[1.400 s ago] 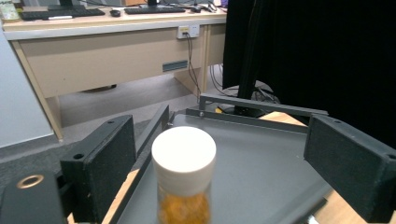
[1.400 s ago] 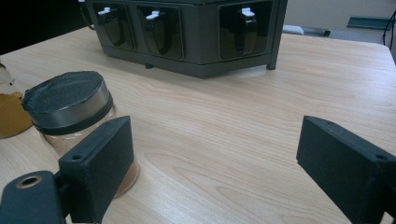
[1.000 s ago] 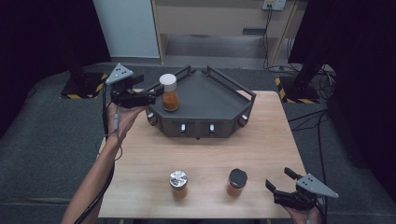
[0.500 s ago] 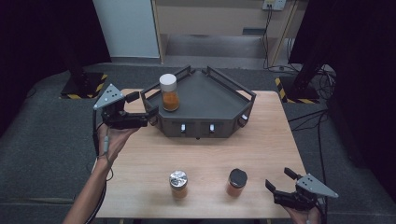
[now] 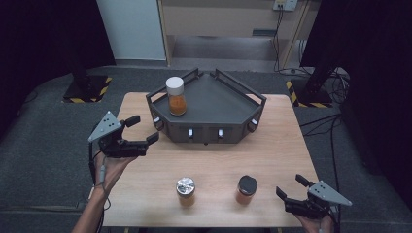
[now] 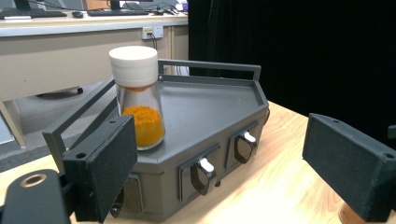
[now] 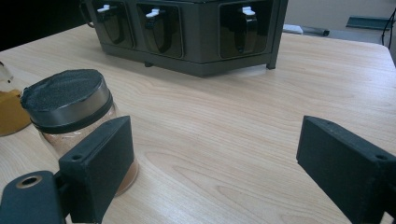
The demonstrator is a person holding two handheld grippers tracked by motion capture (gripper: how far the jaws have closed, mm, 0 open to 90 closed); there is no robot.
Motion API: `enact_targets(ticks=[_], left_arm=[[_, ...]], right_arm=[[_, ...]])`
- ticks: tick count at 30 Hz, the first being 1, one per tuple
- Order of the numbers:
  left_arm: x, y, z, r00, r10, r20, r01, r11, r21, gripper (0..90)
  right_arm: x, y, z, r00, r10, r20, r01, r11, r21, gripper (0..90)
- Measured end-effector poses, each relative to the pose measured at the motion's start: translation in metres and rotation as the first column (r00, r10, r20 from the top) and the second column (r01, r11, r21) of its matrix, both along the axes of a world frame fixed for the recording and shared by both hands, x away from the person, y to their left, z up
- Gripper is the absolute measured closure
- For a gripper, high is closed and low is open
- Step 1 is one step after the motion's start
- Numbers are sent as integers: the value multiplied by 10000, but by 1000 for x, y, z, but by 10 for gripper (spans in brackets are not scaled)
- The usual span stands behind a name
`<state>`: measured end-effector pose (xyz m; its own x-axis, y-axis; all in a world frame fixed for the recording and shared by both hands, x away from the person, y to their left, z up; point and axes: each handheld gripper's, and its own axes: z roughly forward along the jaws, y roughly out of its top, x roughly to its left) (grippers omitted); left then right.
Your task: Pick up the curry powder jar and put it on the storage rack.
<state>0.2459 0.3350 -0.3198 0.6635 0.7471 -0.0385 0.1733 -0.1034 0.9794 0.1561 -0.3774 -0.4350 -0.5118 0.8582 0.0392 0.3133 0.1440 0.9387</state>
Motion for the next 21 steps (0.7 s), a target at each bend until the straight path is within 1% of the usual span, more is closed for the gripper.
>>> enact_targets(ticks=[4,5,7,10,11,12,18,21], left_arm=[[-9,4,-12,10000,-23,79,23,10000,14,94],[-9,4,-12,10000,-23,79,23,10000,14,93],[-14,8,-20,10000,-35,26,35,9999,-131,93],[-20,12,-27,10000,-21,-39,20,9997,-237,93],[-20,12,-27,10000,-21,-39,20,9997,-237,93],[-24,13,-32,10000,11,-88,-13,9997,-256,93],[-32,20,-53,9996,1,-275,-11,9993,-370,92],[-36,22,-62,9996,-32,-297,20,9993,-386,92]], right_arm=[[0,0,0,10000,0,1,0,10000,-17,109],[0,0,0,10000,0,1,0,10000,-17,109],[0,0,0,10000,-8,-7,8,10000,-11,109],[0,1,0,10000,-14,-8,14,10000,-16,109],[0,1,0,10000,-17,-9,17,10000,-14,109],[0,0,0,10000,-14,-6,14,10000,-10,109],[0,1,0,10000,-9,15,9,10000,-27,109],[0,1,0,10000,-18,15,18,10000,-30,109]])
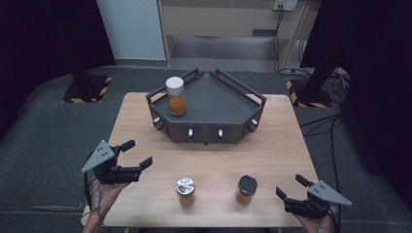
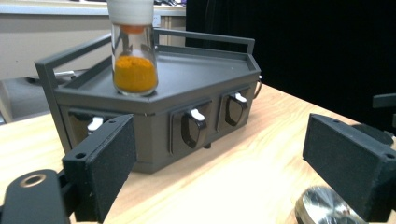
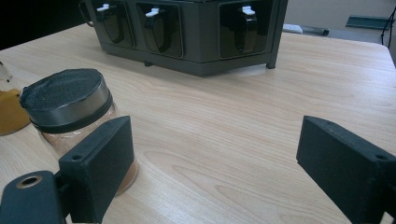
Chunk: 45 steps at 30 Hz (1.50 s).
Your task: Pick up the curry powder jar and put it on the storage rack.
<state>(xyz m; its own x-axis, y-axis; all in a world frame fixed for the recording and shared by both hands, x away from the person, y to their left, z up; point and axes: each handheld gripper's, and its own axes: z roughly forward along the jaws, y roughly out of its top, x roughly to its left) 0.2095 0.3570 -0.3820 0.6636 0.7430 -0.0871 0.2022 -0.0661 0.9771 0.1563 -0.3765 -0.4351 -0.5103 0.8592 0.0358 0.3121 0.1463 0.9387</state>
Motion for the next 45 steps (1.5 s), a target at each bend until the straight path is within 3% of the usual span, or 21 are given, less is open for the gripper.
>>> enact_targets(ticks=[22,33,38,45], left_arm=[[-23,16,-58,9977,123,-672,-133,9998,-147,89],[-23,21,-73,9939,194,-1090,-208,9997,-120,89],[-23,24,-77,9948,213,-994,-243,9993,-287,89],[-21,27,-79,9936,237,-1102,-251,9996,-118,79]], right_arm=[[0,0,0,10000,1,-14,-1,10000,-2,109],[0,0,0,10000,22,7,-22,10000,-12,110],[0,0,0,10000,42,11,-42,10000,11,110],[1,0,0,9999,143,9,-143,9999,-29,109]])
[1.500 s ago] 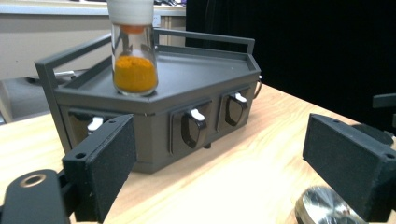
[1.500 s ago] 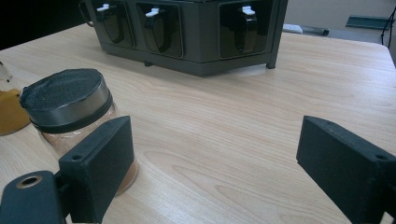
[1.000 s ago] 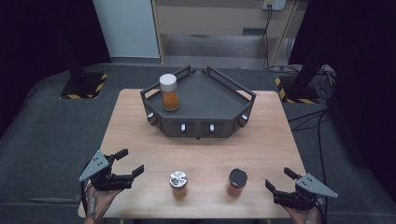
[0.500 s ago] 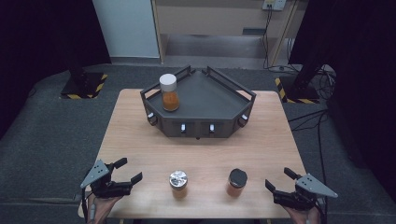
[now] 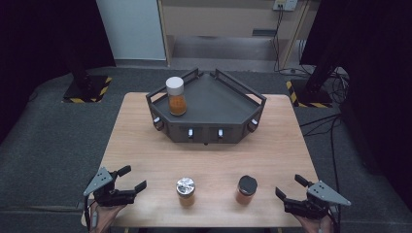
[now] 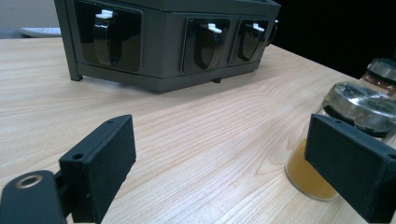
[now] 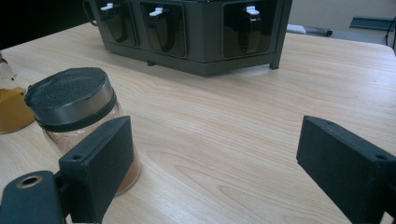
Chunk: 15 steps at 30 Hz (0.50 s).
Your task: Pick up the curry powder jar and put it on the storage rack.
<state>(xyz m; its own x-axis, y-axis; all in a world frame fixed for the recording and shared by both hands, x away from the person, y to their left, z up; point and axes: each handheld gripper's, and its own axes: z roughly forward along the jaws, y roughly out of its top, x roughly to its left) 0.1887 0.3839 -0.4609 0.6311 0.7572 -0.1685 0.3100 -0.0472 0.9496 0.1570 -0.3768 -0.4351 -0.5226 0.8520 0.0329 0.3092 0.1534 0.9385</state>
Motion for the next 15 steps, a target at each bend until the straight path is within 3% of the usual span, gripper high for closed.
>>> enact_targets(ticks=[15], left_arm=[[2,2,-3,9998,-195,8,195,9998,22,68]], right_arm=[[0,1,0,10000,27,3,-27,10000,-46,109]])
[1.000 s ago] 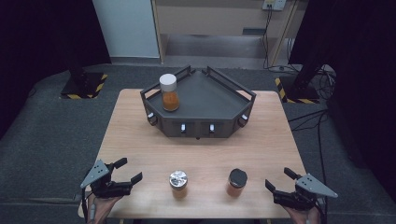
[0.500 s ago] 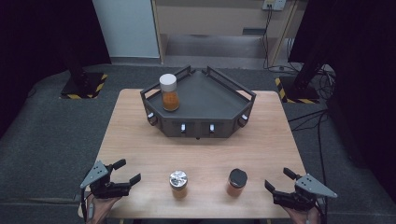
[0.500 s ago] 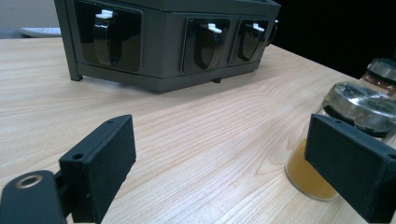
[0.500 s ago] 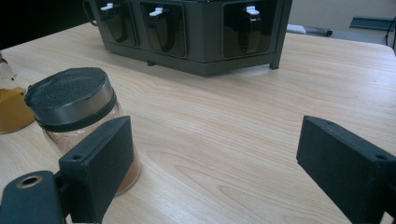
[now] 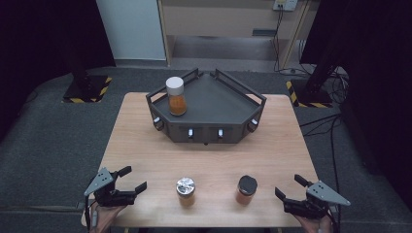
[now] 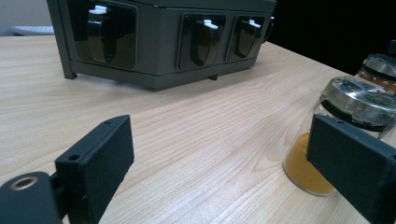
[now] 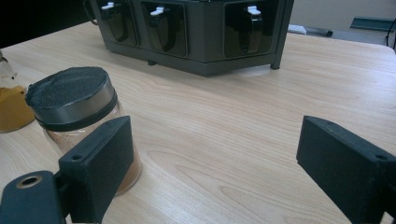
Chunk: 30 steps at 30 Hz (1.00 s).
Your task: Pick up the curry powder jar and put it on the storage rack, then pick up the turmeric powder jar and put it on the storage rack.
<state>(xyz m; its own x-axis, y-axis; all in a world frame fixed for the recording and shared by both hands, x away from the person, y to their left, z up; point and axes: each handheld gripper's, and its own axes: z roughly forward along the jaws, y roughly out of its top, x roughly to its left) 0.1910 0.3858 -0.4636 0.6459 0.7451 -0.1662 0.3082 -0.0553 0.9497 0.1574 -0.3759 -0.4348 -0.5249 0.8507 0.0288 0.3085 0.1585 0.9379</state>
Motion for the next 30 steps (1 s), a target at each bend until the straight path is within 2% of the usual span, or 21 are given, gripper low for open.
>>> enact_targets(ticks=[30], left_arm=[[1,-2,1,10000,-79,-55,80,9999,130,67]], right_arm=[[-1,0,0,10000,-20,20,20,10000,-23,108]])
